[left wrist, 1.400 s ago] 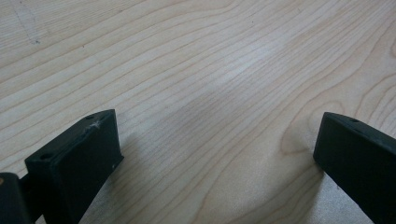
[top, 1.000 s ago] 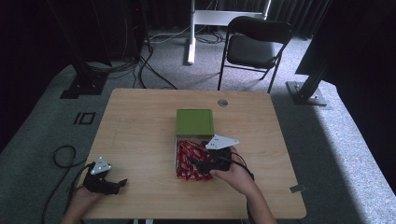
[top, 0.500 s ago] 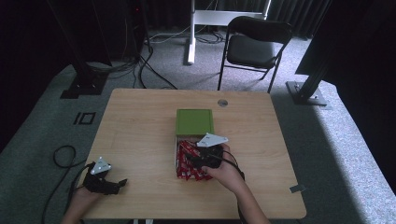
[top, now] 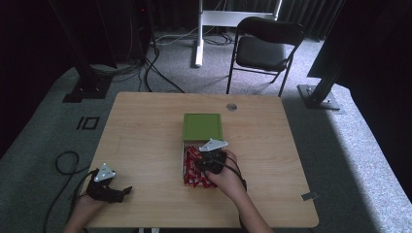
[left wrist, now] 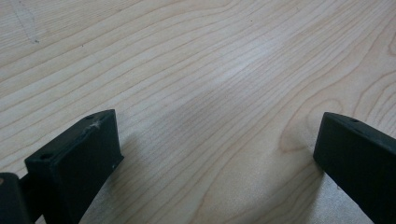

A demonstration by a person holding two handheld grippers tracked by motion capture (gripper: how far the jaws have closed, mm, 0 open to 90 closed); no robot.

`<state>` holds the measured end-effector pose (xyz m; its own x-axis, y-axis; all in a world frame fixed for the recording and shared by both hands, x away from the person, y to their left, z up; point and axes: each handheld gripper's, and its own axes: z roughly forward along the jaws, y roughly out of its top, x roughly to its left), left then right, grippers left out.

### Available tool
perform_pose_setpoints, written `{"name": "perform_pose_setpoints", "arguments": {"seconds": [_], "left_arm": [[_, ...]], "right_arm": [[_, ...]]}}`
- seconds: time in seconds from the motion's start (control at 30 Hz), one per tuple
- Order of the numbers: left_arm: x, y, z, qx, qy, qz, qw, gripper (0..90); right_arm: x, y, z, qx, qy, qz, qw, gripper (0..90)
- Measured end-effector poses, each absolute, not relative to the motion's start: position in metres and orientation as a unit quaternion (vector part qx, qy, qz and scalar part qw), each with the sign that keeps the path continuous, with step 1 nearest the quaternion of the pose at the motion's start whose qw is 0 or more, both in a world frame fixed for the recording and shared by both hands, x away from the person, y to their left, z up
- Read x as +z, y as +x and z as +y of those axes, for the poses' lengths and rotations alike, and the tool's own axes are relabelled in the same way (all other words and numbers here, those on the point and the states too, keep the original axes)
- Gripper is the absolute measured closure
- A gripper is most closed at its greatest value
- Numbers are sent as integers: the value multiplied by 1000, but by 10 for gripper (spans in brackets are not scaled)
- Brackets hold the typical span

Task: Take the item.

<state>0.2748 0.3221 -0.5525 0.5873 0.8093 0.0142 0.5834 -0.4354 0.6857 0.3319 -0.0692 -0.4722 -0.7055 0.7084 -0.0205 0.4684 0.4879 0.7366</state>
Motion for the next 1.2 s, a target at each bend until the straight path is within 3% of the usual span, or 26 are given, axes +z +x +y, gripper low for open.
{"name": "perform_pose_setpoints", "arguments": {"seconds": [0.4,0.53,0.63,1.2], "left_arm": [[-553,275,322,173,829,420,326,15],[-553,275,322,174,829,420,326,15],[-553,275,322,174,829,420,326,15],[-553,275,322,174,829,420,326,15]], "right_arm": [[-478,333,-61,326,339,861,192,635],[-480,333,-60,325,334,863,196,681],[-479,334,-61,337,339,859,184,802],[-454,322,-80,416,367,819,143,818]]}}
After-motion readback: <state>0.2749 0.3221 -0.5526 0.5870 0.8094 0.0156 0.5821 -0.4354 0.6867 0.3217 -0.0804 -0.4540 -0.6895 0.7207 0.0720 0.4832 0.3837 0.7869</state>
